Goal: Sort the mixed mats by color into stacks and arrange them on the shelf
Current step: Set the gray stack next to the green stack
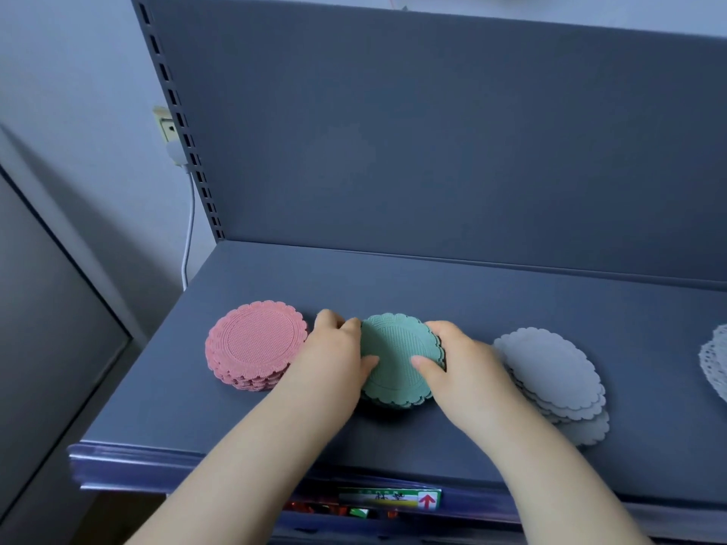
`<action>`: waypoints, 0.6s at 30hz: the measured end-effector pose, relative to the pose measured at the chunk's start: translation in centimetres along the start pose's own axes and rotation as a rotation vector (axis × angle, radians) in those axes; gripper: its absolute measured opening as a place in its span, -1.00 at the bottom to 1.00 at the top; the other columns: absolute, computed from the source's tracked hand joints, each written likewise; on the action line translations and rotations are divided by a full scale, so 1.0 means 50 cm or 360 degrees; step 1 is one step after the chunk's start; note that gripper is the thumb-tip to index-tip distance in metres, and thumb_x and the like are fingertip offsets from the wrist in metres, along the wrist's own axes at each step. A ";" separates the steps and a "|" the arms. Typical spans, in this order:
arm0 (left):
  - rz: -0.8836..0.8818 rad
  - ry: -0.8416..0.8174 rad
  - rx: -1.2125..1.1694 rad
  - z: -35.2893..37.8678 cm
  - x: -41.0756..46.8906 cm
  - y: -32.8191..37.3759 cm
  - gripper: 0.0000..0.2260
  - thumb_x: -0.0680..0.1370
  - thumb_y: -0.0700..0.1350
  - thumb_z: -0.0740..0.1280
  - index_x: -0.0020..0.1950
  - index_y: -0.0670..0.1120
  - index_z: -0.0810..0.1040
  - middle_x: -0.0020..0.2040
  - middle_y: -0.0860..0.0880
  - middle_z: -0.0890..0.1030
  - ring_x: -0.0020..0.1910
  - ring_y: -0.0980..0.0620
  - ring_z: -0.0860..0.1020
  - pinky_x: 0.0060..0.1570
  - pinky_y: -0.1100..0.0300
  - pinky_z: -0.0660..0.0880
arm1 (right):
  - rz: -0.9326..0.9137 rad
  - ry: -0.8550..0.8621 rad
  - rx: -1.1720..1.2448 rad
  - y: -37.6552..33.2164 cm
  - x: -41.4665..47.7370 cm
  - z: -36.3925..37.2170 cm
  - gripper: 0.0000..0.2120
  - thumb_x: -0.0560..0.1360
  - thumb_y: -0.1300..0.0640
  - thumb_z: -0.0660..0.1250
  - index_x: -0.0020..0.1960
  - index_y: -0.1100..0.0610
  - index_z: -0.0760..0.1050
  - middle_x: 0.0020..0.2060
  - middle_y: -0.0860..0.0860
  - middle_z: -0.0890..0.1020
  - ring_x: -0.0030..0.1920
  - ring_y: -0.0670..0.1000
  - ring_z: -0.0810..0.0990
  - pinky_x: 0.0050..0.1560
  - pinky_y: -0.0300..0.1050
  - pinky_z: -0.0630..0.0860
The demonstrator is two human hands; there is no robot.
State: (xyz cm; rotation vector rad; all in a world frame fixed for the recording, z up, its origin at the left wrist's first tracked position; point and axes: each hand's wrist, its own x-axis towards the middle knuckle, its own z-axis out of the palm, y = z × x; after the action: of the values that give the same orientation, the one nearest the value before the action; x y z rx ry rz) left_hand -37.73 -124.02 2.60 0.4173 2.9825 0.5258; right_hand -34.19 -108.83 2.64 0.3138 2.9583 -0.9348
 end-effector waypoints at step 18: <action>0.0494 0.0357 -0.0184 0.023 0.005 -0.027 -0.81 0.37 -0.23 0.29 -0.16 -0.03 0.67 -0.16 0.07 0.64 -0.20 -0.03 0.59 -0.19 0.16 0.56 | -0.0200 0.0478 0.0093 0.092 -0.005 -0.063 -0.83 0.37 0.09 0.46 -0.09 -0.02 0.50 -0.11 -0.19 0.48 -0.18 -0.19 0.47 -0.17 -0.46 0.29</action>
State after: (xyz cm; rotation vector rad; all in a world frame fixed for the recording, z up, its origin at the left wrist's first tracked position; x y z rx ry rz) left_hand -38.14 -124.78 1.05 0.8722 3.0904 0.8183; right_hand -32.90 -103.40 2.66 0.2964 3.2603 -1.0778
